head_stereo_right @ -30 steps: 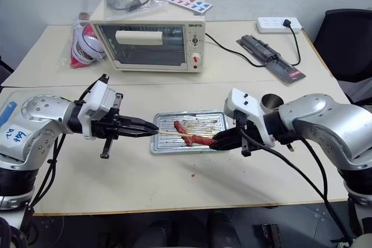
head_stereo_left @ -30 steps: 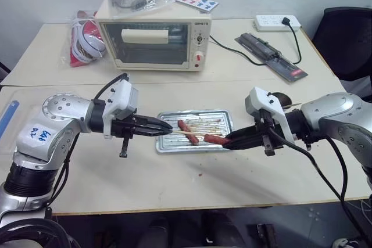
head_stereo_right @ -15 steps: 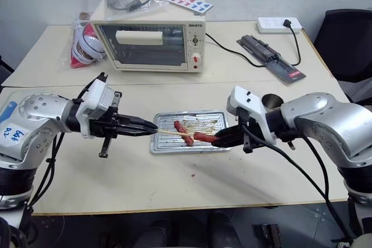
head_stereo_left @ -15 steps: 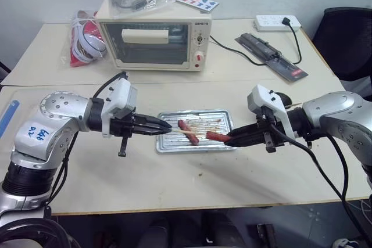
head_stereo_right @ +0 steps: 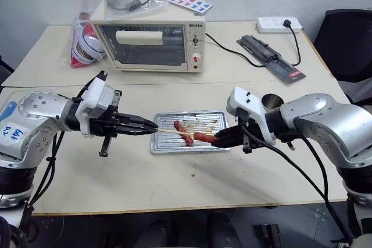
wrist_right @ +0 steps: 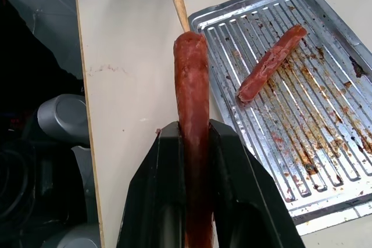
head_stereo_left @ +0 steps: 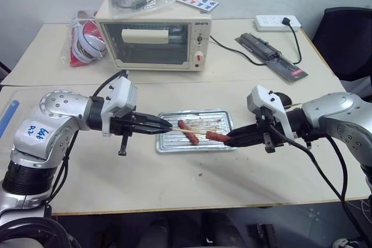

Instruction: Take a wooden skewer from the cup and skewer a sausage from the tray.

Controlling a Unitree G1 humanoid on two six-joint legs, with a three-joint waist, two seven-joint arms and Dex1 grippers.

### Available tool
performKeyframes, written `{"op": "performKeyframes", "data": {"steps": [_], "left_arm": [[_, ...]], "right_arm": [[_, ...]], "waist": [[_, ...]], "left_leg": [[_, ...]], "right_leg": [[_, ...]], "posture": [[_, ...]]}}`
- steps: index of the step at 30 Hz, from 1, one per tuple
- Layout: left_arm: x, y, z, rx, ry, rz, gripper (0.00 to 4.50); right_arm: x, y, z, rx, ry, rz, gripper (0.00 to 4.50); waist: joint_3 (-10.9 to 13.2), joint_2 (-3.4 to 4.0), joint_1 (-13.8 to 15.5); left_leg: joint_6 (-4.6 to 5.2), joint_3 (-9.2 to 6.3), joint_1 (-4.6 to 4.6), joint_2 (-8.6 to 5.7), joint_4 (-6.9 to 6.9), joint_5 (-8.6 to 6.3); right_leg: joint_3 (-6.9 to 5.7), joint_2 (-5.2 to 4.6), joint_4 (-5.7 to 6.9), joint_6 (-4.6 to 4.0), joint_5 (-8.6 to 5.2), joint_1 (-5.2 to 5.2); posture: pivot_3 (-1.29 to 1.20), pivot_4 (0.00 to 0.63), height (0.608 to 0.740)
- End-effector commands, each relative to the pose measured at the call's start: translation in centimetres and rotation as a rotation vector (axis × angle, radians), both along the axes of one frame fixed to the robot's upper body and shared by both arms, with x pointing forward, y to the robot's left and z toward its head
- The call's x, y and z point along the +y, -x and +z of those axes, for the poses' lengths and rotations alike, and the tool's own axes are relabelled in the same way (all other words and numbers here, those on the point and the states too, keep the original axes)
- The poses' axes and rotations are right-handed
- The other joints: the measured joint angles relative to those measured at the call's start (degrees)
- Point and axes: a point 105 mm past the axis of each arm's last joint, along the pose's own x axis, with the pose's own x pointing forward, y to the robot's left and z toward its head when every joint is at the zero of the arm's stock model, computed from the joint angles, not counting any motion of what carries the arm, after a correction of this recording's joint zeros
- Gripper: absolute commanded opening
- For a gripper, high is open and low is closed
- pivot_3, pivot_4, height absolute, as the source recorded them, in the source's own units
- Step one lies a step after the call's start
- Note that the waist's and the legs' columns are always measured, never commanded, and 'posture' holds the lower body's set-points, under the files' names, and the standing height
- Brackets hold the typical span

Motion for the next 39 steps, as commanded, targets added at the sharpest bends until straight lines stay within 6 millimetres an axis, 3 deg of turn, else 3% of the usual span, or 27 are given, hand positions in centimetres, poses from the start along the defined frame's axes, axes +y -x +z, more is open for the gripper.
{"op": "performKeyframes", "data": {"steps": [1,20,37,39], "left_arm": [[-0.7,0.4,0.8,-0.04,0.016,-0.033,0.0],[-2.0,0.3,0.9,-0.039,0.044,-0.072,0.0],[-2.0,0.4,0.9,-0.028,0.045,-0.086,0.0],[-2.1,0.4,0.9,-0.028,0.047,-0.085,0.0]], "right_arm": [[0.7,0.6,1.0,-0.024,-0.022,0.036,0.26],[2.5,1.8,2.3,-0.028,-0.064,0.097,0.26],[2.6,2.0,2.4,-0.032,-0.066,0.116,0.26],[2.6,2.1,2.4,-0.026,-0.068,0.118,0.95]], "waist": [[0.0,0.0,0.0],[0.0,0.0,0.0],[0.0,0.0,0.0],[0.0,0.0,0.0]], "left_leg": [[0.0,0.0,0.0,0.0,0.0,0.0],[0.0,0.0,0.0,0.0,0.04,0.0],[0.0,-0.01,0.0,0.0,0.04,0.0],[0.0,0.0,0.0,0.0,0.04,-0.01]], "right_leg": [[0.0,0.0,0.0,0.0,0.0,0.0],[-0.01,0.0,0.04,0.0,0.0,0.0],[0.0,0.0,0.05,0.0,0.0,0.0],[0.0,0.0,0.05,0.0,0.0,0.0]], "posture": [[0.0,0.15,0.74],[0.0,0.15,0.74],[0.0,0.15,0.74],[0.0,0.15,0.74]]}}
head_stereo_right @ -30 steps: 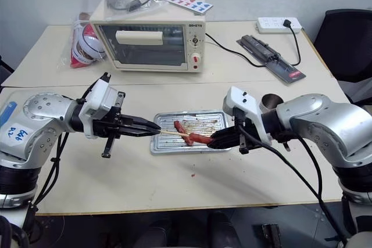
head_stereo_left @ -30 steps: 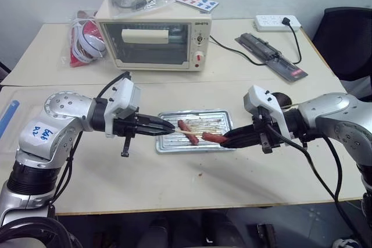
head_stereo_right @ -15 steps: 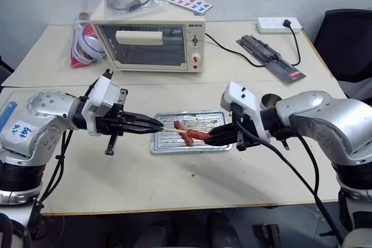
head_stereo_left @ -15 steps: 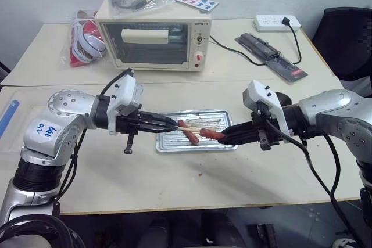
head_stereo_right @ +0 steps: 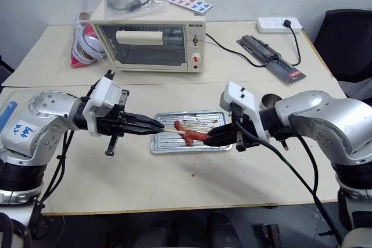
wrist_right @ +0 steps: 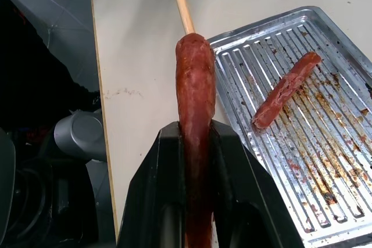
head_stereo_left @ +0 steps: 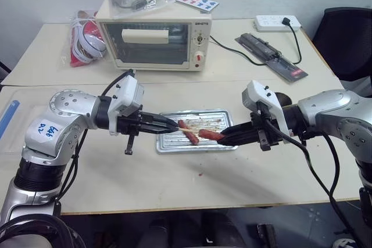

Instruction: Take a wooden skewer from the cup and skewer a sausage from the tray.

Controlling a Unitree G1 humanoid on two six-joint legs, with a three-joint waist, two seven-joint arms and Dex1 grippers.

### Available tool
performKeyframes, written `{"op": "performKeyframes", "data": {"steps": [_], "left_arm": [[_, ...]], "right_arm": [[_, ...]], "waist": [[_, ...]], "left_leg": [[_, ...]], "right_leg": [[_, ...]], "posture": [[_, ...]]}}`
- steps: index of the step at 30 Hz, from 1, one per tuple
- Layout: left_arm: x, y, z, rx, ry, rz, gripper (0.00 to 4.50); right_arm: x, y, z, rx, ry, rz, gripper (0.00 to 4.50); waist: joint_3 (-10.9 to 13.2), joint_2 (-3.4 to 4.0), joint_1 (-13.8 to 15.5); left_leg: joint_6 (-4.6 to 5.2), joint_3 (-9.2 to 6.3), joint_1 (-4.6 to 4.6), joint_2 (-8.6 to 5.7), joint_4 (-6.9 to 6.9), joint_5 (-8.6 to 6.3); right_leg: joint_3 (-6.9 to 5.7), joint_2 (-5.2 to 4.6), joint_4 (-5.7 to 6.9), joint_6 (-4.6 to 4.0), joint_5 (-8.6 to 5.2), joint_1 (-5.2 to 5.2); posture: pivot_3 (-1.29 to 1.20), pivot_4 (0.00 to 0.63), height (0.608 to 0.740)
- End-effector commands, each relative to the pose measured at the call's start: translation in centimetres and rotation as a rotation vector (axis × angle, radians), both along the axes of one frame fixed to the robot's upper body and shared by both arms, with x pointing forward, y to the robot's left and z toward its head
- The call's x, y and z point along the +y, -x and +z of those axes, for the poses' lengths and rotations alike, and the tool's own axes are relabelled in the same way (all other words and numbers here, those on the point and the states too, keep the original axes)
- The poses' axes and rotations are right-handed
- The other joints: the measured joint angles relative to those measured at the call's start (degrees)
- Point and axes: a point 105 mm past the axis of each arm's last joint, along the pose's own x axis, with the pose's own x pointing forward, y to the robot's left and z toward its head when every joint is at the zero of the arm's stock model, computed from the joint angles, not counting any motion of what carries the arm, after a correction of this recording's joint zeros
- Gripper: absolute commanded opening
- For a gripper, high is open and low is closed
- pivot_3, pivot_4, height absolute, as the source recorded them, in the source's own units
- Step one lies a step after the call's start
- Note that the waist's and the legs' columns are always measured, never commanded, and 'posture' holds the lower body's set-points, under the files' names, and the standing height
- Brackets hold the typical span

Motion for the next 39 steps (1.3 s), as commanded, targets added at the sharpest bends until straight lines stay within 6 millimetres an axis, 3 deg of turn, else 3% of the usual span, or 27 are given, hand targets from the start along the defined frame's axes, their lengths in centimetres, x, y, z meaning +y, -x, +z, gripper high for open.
{"op": "performKeyframes", "data": {"steps": [1,7,15,22,28,36,39], "left_arm": [[-0.9,0.5,0.8,-0.041,0.017,-0.044,0.0],[0.4,-0.4,0.4,-0.038,0.024,0.045,0.0],[1.8,0.1,-0.6,-0.031,0.07,0.176,0.0],[3.0,0.9,-0.7,-0.053,0.184,0.394,0.0],[6.6,0.8,-0.9,-0.087,0.305,0.749,0.0],[12.5,2.9,-1.9,-0.106,0.441,1.158,0.0],[14.4,4.2,-2.0,-0.124,0.494,1.28,0.0]], "right_arm": [[1.1,1.4,1.2,-0.042,-0.03,0.099,1.07],[0.4,0.8,1.4,-0.092,-0.007,0.05,2.6],[-1.1,-1.4,4.1,-0.224,-0.013,-0.034,2.6],[-1.0,-2.8,6.0,-0.303,-0.048,-0.055,2.6],[0.0,-4.1,6.6,-0.378,-0.124,-0.089,2.6],[1.7,-4.5,7.6,-0.38,-0.25,-0.067,4.25],[2.4,-4.3,7.6,-0.377,-0.264,-0.024,4.25]], "waist": [[0.0,0.0,0.0],[0.0,0.0,0.0],[0.0,0.0,0.0],[0.0,0.0,0.0],[0.0,0.0,0.0],[0.0,-0.01,0.1],[0.0,-0.02,0.1]], "left_leg": [[0.0,0.0,0.0,0.0,0.0,0.0],[0.0,-0.01,-0.01,0.0,0.02,0.0],[-0.01,-0.01,0.0,0.01,0.02,-0.01],[0.0,0.01,0.0,0.01,-0.01,-0.02],[0.0,0.02,0.0,0.02,0.0,-0.03],[-0.01,0.01,0.0,0.01,0.0,-0.05],[-0.01,0.02,0.01,0.01,0.01,-0.05]], "right_leg": [[0.0,0.0,0.0,0.0,0.0,0.0],[0.0,0.0,0.01,0.0,0.0,0.0],[-0.01,0.0,-0.01,0.0,0.0,0.0],[0.03,0.0,-0.04,0.0,0.0,0.0],[0.03,0.0,-0.01,0.0,0.0,-0.01],[0.02,0.0,-0.04,0.0,0.0,0.0],[0.02,0.0,-0.24,0.0,0.0,0.02]], "posture": [[0.0,0.15,0.74],[0.0,0.15,0.74],[0.0,0.15,0.74],[0.0,0.15,0.74],[0.0,0.15,0.74],[0.0,0.15,0.74],[0.0,0.15,0.74]]}}
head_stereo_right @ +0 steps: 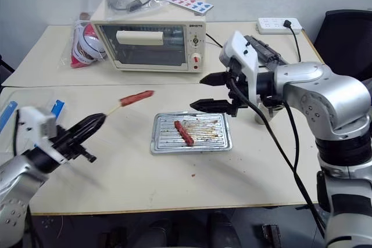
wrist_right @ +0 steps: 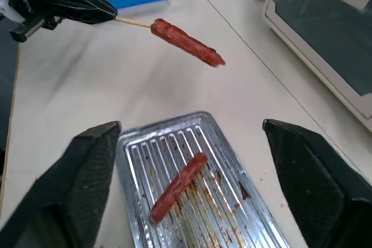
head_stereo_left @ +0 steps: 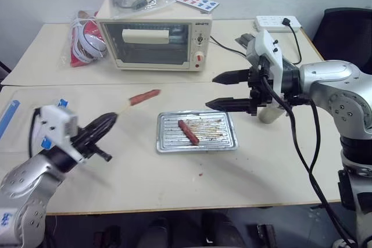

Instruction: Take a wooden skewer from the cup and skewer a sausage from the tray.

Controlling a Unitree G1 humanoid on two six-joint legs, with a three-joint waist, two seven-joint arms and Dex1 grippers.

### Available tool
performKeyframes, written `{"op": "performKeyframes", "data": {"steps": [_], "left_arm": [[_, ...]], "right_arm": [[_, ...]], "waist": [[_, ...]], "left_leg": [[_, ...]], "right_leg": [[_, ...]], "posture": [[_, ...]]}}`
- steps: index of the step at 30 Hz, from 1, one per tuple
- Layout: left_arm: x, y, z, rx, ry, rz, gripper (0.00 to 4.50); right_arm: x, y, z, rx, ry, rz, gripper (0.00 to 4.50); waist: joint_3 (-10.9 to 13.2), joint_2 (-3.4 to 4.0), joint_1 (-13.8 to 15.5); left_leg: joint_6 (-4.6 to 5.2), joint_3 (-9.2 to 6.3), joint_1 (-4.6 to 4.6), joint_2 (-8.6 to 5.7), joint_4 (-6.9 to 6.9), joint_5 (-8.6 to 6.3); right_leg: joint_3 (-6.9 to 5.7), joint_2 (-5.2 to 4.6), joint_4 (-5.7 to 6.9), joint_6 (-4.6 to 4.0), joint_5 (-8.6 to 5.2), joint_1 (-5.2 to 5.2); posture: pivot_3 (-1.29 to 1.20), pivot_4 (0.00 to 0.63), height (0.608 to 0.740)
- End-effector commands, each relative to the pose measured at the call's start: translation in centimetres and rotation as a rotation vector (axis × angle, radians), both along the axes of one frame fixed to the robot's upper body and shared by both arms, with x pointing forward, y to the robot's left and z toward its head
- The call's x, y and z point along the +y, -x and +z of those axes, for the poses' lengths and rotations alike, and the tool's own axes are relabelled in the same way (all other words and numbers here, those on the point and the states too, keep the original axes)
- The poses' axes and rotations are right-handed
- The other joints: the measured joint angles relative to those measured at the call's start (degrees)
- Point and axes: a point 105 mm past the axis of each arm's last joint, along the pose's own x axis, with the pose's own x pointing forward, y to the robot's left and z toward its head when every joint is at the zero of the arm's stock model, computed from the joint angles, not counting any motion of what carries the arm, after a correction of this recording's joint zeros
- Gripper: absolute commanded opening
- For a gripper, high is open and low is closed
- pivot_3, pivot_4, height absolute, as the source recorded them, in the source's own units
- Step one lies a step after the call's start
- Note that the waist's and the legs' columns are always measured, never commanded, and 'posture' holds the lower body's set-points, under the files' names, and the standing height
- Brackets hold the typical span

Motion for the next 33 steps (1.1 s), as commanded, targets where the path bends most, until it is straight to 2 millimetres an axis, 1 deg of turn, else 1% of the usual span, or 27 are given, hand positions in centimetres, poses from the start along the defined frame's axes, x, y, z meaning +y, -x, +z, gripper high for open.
{"op": "performKeyframes", "data": {"steps": [1,6,10,13,18,20,21,24,26,29,32,33], "left_arm": [[2.0,2.0,1.6,-0.094,0.023,0.143,0.0],[4.3,3.6,1.7,-0.115,0.037,0.271,0.0],[7.5,4.9,2.3,-0.145,0.04,0.398,0.0],[9.7,5.7,2.2,-0.145,0.024,0.467,0.0],[13.7,6.1,2.2,-0.142,0.021,0.552,0.0],[15.1,5.3,2.1,-0.132,0.013,0.56,0.0],[16.0,4.4,2.3,-0.13,0.014,0.561,0.0],[17.5,2.7,2.6,-0.125,0.015,0.559,0.0],[18.2,1.8,2.4,-0.117,0.014,0.553,0.0],[19.2,0.3,1.7,-0.08,0.007,0.548,0.0],[18.9,-0.3,1.2,-0.057,0.006,0.512,0.0],[18.7,-0.3,1.2,-0.056,0.006,0.499,0.55]], "right_arm": [[0.8,0.6,1.6,-0.073,-0.032,0.066,4.25],[1.6,0.8,1.3,-0.06,-0.04,0.113,4.25],[2.0,0.7,1.2,-0.054,-0.043,0.14,4.25],[2.2,0.8,1.1,-0.053,-0.041,0.157,4.25],[2.1,0.9,1.1,-0.055,-0.044,0.162,4.25],[2.1,0.9,1.1,-0.051,-0.049,0.161,4.25],[2.1,1.0,1.0,-0.05,-0.05,0.156,4.25],[2.0,1.0,1.0,-0.05,-0.052,0.143,4.25],[1.9,1.0,1.0,-0.05,-0.057,0.131,4.25],[1.6,1.0,0.9,-0.048,-0.067,0.102,4.25],[1.3,1.2,0.8,-0.048,-0.071,0.081,4.25],[1.2,1.2,0.8,-0.047,-0.072,0.073,4.29]], "waist": [[0.0,0.0,0.1],[0.0,-0.01,0.4],[0.0,-0.01,0.8],[0.0,-0.01,1.0],[0.0,-0.01,1.0],[0.0,-0.02,1.1],[0.0,-0.02,1.2],[0.0,-0.04,1.3],[0.0,-0.04,1.1],[0.0,-0.05,0.8],[0.0,-0.06,0.2],[0.0,-0.07,0.0]], "left_leg": [[0.0,0.0,0.0,0.0,-0.01,0.0],[-0.01,0.0,0.01,0.01,0.0,-0.01],[-0.01,0.01,0.01,0.0,0.0,-0.01],[-0.01,0.01,0.01,0.0,0.0,-0.01],[-0.01,0.0,0.02,0.0,-0.01,-0.01],[0.02,0.01,0.02,0.0,-0.01,-0.03],[0.02,-0.02,0.02,0.0,-0.02,-0.04],[-0.04,-0.07,0.03,0.01,-0.03,-0.01],[-0.02,-0.06,0.03,0.0,-0.04,-0.02],[0.04,0.0,0.03,-0.01,-0.14,-0.07],[0.02,-0.02,0.02,0.01,-0.28,-0.07],[0.02,-0.02,0.01,0.01,-0.29,-0.07]], "right_leg": [[0.0,0.0,-0.03,0.0,0.0,0.0],[0.0,0.0,-0.05,0.0,0.0,0.01],[0.0,0.0,-0.05,0.0,0.0,0.01],[0.0,0.0,-0.06,0.0,0.0,0.01],[-0.01,0.0,-0.09,0.0,0.0,0.01],[0.0,0.0,-0.13,0.0,0.0,0.03],[-0.04,-0.01,-0.15,0.0,0.0,0.04],[-0.11,0.0,-0.09,-0.01,0.0,0.03],[-0.08,0.0,-0.12,-0.04,0.02,0.04],[-0.06,-0.02,-0.17,-0.03,0.02,0.03],[-0.13,-0.01,-0.15,-0.03,0.02,-0.02],[-0.13,-0.02,-0.14,-0.03,0.02,-0.02]], "posture": [[0.0,0.15,0.74],[0.0,0.15,0.74],[0.0,0.15,0.74],[0.0,0.15,0.74],[0.0,0.15,0.74],[0.0,0.15,0.74],[0.0,0.15,0.74],[0.0,0.15,0.74],[0.0,0.15,0.74],[0.0,0.15,0.74],[0.0,0.15,0.74],[0.0,0.15,0.74]]}}
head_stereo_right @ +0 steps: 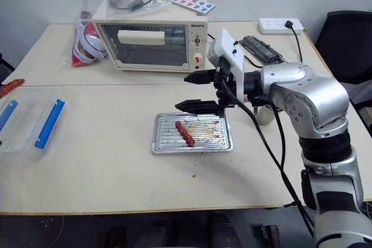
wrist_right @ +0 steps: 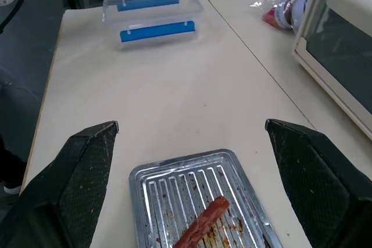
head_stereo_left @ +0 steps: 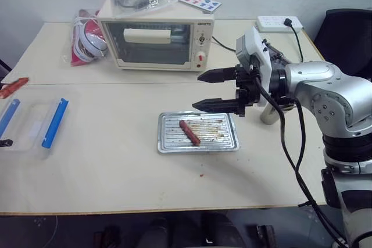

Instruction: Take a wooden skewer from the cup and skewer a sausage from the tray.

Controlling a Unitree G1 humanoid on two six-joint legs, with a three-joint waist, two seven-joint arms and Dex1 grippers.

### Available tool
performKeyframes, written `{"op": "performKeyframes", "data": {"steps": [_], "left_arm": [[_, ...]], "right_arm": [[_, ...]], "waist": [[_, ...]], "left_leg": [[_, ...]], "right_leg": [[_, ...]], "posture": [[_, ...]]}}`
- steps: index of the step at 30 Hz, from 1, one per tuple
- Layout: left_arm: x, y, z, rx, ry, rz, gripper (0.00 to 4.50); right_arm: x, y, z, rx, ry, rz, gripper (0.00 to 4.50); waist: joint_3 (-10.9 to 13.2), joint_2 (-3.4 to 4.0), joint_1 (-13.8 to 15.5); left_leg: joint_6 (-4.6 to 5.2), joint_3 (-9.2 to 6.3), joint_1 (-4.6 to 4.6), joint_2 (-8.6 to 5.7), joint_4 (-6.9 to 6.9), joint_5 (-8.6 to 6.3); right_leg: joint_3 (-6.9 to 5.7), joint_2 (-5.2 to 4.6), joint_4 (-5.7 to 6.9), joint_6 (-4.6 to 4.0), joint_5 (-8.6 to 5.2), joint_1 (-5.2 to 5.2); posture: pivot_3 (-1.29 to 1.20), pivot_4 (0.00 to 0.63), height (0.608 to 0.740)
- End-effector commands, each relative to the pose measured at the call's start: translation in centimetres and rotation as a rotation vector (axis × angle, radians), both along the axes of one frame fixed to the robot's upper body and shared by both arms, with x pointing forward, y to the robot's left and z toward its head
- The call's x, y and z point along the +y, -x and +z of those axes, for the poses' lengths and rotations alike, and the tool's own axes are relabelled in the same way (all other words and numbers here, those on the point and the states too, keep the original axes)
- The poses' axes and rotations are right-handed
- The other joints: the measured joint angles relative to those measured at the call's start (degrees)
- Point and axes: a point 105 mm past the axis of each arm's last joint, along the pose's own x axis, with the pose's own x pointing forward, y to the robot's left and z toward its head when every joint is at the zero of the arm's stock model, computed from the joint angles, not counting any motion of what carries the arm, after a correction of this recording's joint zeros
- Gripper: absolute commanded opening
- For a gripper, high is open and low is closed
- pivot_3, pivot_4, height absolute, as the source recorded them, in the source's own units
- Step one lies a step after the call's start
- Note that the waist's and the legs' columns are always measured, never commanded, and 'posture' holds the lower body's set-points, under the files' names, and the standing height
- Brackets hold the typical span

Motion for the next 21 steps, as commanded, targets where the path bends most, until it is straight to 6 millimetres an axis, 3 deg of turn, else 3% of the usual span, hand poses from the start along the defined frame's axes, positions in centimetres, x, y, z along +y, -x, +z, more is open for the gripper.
{"op": "performKeyframes", "data": {"steps": [1,6,14,21], "left_arm": [[-0.3,0.0,1.0,-0.012,-0.055,-0.031,0.72],[-0.4,1.0,1.1,-0.004,-0.084,-0.023,1.83],[-0.2,3.6,3.0,-0.02,-0.113,-0.011,1.83],[-0.9,8.2,3.5,0.053,-0.13,-0.06,1.83]], "right_arm": [[-0.5,0.8,1.4,-0.06,-0.029,-0.019,4.29],[-0.7,0.7,1.0,-0.053,-0.031,-0.039,4.29],[-0.5,0.3,0.6,-0.04,-0.034,-0.04,4.29],[-0.5,0.3,0.3,-0.028,-0.018,-0.021,4.29]], "waist": [[0.0,-0.01,-0.5],[0.0,-0.03,-0.9],[0.0,-0.06,-0.7],[0.0,-0.07,-0.7]], "left_leg": [[0.0,-0.01,-0.01,0.0,0.0,0.0],[-0.01,0.02,0.01,0.03,-0.02,0.0],[-0.01,0.02,0.01,0.03,-0.02,0.01],[0.0,0.08,0.04,0.05,-0.12,0.0]], "right_leg": [[0.0,0.0,0.0,0.0,0.0,0.0],[0.02,0.0,-0.01,0.0,0.0,0.0],[0.04,0.0,-0.05,0.0,0.0,0.01],[0.09,0.0,-0.14,0.0,0.0,0.01]], "posture": [[0.0,0.15,0.74],[0.0,0.15,0.74],[0.0,0.15,0.74],[0.0,0.15,0.74]]}}
